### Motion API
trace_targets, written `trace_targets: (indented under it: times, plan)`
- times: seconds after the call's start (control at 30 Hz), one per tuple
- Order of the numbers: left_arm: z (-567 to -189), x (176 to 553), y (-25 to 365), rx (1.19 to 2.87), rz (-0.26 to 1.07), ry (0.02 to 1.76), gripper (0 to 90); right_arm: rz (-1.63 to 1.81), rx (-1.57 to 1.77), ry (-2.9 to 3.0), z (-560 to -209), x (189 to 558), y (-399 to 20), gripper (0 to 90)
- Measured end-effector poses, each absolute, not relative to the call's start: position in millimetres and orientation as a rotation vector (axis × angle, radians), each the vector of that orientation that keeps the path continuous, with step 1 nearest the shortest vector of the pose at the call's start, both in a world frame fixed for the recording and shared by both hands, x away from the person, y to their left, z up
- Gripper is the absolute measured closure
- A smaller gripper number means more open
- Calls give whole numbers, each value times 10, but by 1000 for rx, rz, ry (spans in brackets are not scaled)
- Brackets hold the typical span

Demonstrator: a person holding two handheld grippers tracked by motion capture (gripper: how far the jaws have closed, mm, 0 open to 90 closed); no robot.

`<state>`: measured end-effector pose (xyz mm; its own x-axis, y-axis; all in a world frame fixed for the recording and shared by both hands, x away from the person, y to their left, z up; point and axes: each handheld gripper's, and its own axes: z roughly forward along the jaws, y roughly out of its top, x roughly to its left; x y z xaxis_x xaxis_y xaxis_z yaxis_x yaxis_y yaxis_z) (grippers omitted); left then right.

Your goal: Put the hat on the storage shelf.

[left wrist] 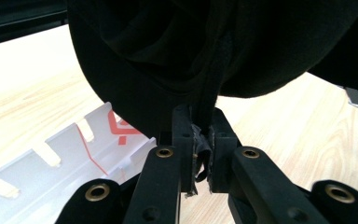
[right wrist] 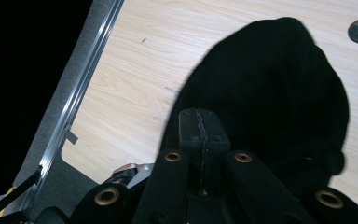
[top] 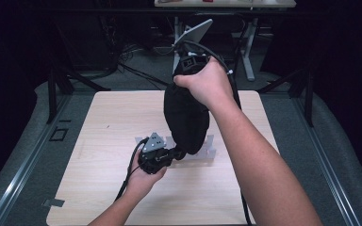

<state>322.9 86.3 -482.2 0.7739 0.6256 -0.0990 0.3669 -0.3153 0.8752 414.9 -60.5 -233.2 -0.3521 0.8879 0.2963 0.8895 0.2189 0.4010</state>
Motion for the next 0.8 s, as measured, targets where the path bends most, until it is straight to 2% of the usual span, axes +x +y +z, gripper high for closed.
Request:
trace_targets:
  times: [0.37,0.6,0.8]
  plan:
    - [-4934,3206,948,1938,321,775,851,-824,-1832,-2425,-2380,4168,-871,853]
    - [-5006,3233,1003,1925,287,813,851,-867,-1880,-2387,-2437,4152,-1189,805]
    - [-5079,3264,1021,1936,270,824,851,-896,-1916,-2356,-2486,4101,-1482,799]
